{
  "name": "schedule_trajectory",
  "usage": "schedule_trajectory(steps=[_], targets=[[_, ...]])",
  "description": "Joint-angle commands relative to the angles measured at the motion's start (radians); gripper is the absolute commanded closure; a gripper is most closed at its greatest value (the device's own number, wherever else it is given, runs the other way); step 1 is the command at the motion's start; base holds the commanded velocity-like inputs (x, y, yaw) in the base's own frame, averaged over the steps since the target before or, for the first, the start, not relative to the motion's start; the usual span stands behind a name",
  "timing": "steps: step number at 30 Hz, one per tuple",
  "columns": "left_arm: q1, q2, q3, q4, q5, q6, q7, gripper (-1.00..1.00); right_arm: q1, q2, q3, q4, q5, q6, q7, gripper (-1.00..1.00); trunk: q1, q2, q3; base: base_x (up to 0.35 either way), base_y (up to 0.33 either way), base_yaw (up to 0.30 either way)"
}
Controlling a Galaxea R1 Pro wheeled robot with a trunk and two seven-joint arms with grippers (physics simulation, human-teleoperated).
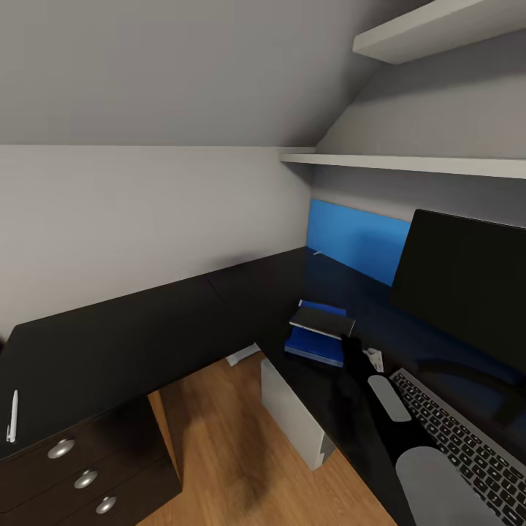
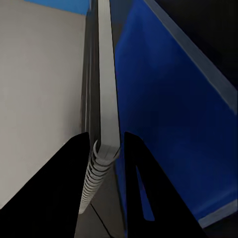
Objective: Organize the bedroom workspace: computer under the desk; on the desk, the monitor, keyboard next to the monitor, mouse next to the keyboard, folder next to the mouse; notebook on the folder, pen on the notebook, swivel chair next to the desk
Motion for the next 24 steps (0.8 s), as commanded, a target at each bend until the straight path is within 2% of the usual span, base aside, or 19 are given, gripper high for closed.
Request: schedule_trajectory(steps=[1, 6, 9, 24], targets=[[0.0, 0.0, -0.002, -0.002, 0.006, 0.005, 0.006, -1.0, 0.0, 0.0, -0.004, 0.001, -0.009, 0.005, 0.001, 1.0, 0.0, -0.001, -0.001, 0.016, 0.0, 0.0], [0.0, 0.0, -0.002, -0.002, 0.005, -0.003, 0.006, -1.0, 0.0, 0.0, -0.004, 0.005, -0.008, 0.005, -0.004, 1.0, 0.0, -0.001, -0.001, 0.167, 0.0, 0.0], [0.0, 0.0, -0.002, -0.002, 0.005, -0.036, 0.008, -1.0, 0.0, -0.001, -0.004, 0.006, -0.007, 0.004, -0.024, 1.0, 0.0, -0.001, -0.001, 0.119, 0.0, 0.0], [0.0, -0.002, -0.002, -0.002, 0.006, -0.054, 0.009, -1.0, 0.0, 0.001, -0.003, 0.008, -0.004, 0.003, -0.043, 1.0, 0.0, -0.001, -0.001, 0.011, 0.0, 0.0]])
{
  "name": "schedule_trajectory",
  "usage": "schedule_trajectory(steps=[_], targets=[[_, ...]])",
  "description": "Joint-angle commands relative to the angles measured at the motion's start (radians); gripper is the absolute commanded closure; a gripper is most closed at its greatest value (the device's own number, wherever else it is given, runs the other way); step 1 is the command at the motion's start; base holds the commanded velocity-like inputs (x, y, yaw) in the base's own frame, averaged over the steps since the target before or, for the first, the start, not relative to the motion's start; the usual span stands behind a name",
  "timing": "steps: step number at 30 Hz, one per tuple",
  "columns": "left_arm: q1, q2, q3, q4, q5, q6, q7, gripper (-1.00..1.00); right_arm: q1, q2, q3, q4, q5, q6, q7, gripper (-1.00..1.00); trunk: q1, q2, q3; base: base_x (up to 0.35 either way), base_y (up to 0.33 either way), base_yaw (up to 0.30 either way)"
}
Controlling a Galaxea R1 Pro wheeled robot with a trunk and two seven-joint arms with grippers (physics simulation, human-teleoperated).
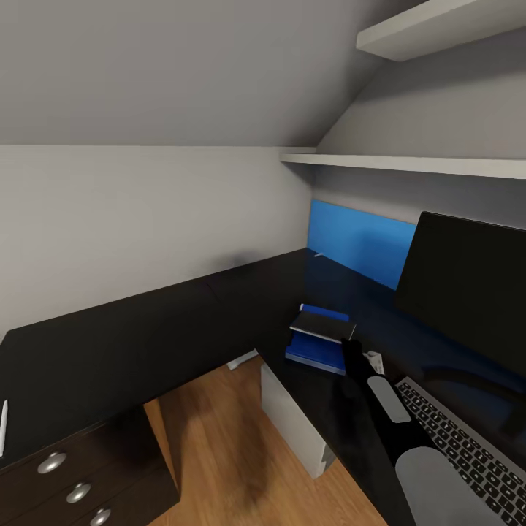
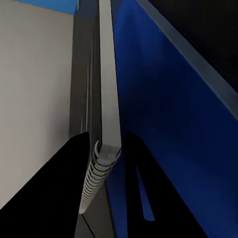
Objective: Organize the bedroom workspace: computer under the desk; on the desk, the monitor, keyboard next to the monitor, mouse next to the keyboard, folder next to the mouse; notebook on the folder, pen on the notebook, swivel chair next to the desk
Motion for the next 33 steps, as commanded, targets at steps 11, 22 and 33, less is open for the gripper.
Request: schedule_trajectory(steps=[11, 22, 33], targets=[[0.0, 0.001, -0.002, -0.002, 0.007, 0.001, 0.006, -1.0, 0.0, 0.0, -0.003, -0.003, -0.008, 0.006, -0.038, 1.0, 0.0, 0.0, -0.001, 0.0, 0.0, 0.0], [0.0, 0.001, -0.002, -0.002, 0.007, 0.001, 0.006, -1.0, 0.0, 0.0, -0.003, -0.003, -0.007, 0.007, -0.043, 1.0, 0.0, 0.0, -0.001, 0.0, 0.0, 0.0], [0.0, 0.001, -0.003, -0.002, 0.007, 0.001, 0.006, -1.0, 0.0, 0.001, -0.003, -0.004, -0.008, 0.007, -0.043, -1.0, 0.0, 0.0, -0.001, 0.0, 0.0, 0.0]])
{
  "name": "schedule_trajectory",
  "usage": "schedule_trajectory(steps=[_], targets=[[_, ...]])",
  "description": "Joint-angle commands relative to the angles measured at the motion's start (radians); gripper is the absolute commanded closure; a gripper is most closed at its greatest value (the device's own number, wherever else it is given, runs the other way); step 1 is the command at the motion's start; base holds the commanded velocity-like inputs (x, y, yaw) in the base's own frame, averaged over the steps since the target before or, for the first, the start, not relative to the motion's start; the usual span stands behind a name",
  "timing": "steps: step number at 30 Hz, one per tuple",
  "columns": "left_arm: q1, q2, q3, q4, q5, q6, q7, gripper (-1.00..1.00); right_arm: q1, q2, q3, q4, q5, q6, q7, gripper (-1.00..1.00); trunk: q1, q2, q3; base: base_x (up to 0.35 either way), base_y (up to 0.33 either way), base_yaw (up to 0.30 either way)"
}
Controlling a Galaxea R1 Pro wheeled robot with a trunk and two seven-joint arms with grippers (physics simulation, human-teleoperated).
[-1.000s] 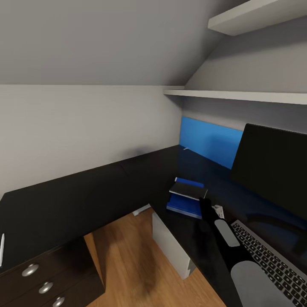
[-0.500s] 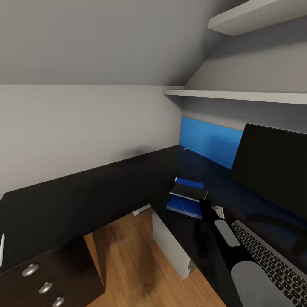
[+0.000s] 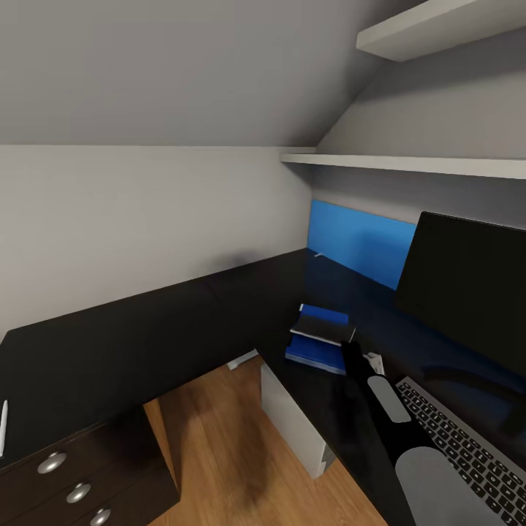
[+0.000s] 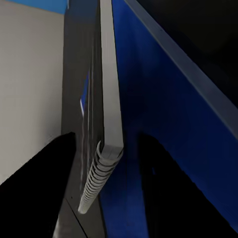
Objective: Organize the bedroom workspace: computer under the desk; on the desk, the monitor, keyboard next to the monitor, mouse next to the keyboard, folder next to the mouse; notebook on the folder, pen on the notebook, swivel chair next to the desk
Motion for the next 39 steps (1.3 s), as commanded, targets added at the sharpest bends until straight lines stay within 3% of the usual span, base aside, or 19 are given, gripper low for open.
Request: schedule_trajectory(steps=[1, 22, 39], targets=[[0.0, 0.001, -0.003, -0.002, 0.008, 0.002, 0.006, -1.0, 0.0, 0.001, -0.003, -0.002, -0.007, 0.006, -0.005, -1.0, 0.0, 0.0, -0.001, 0.0, 0.0, 0.0], [0.0, 0.001, -0.003, -0.001, 0.009, 0.002, 0.005, -1.0, 0.0, -0.001, -0.004, -0.006, -0.008, 0.006, -0.004, -1.0, 0.0, 0.0, -0.001, 0.0, 0.0, 0.0], [0.0, 0.001, -0.004, -0.001, 0.011, 0.003, 0.004, -1.0, 0.0, 0.0, -0.004, -0.007, -0.008, 0.006, -0.004, -1.0, -0.065, 0.119, 0.052, 0.0, 0.0, 0.0]])
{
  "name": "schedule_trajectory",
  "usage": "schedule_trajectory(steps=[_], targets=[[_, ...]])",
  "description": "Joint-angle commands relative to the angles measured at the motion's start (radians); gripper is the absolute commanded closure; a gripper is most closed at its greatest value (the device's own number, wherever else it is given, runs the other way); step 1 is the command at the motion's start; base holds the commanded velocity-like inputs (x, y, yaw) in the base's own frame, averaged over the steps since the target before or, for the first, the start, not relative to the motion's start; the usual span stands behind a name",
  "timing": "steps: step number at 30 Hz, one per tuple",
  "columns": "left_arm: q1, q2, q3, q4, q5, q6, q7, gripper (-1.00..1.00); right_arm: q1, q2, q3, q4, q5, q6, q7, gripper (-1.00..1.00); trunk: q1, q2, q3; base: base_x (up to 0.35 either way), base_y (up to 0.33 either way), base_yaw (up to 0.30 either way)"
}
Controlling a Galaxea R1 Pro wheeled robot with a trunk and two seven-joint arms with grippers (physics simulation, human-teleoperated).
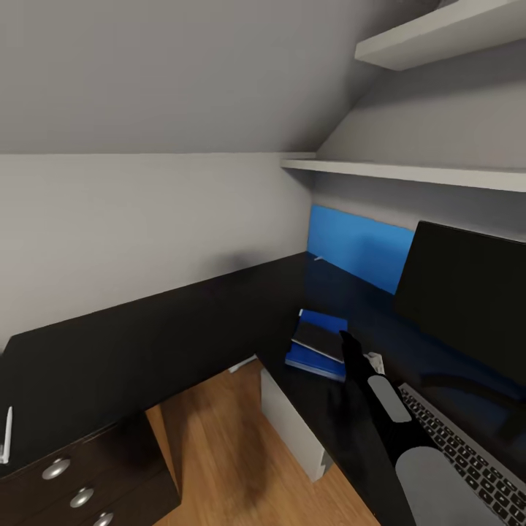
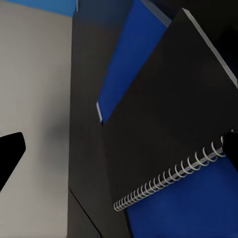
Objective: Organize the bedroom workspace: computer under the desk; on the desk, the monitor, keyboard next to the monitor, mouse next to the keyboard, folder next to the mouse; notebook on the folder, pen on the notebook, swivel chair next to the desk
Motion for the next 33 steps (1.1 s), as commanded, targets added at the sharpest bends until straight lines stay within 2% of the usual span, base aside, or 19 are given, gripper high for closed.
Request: schedule_trajectory(steps=[1, 12, 16, 22, 29, 33], targets=[[0.0, 0.001, -0.002, -0.002, 0.008, 0.002, 0.006, -1.0, 0.0, 0.0, -0.004, -0.002, -0.007, 0.006, -0.005, -1.0, -0.004, 0.007, 0.002, 0.0, 0.0, 0.0], [0.0, 0.001, -0.004, 0.021, 0.007, 0.004, 0.002, -1.0, 0.0, 0.003, 0.001, -0.009, -0.007, 0.005, 0.0, -1.0, -0.046, 0.084, 0.037, 0.0, 0.0, 0.0], [0.0, 0.001, -0.004, 0.046, 0.006, 0.004, 0.001, -1.0, 0.0, 0.027, 0.053, -0.058, -0.011, 0.007, 0.0, -1.0, -0.05, 0.091, 0.04, 0.0, 0.0, 0.0], [0.0, 0.001, -0.004, 0.051, 0.005, 0.003, 0.001, -1.0, 0.001, 0.073, 0.083, -0.088, -0.01, 0.007, -0.005, -1.0, -0.05, 0.091, 0.04, 0.0, 0.0, 0.031], [0.0, 0.001, -0.004, 0.051, 0.004, 0.002, 0.001, -1.0, 0.001, 0.085, 0.12, -0.09, -0.004, 0.004, -0.013, -1.0, -0.05, 0.091, 0.04, 0.0, 0.0, 0.22], [0.0, 0.002, -0.004, 0.052, 0.004, 0.002, 0.002, -1.0, 0.001, 0.087, 0.18, -0.09, 0.019, 0.001, -0.033, -1.0, -0.05, 0.091, 0.04, 0.0, 0.0, 0.265]])
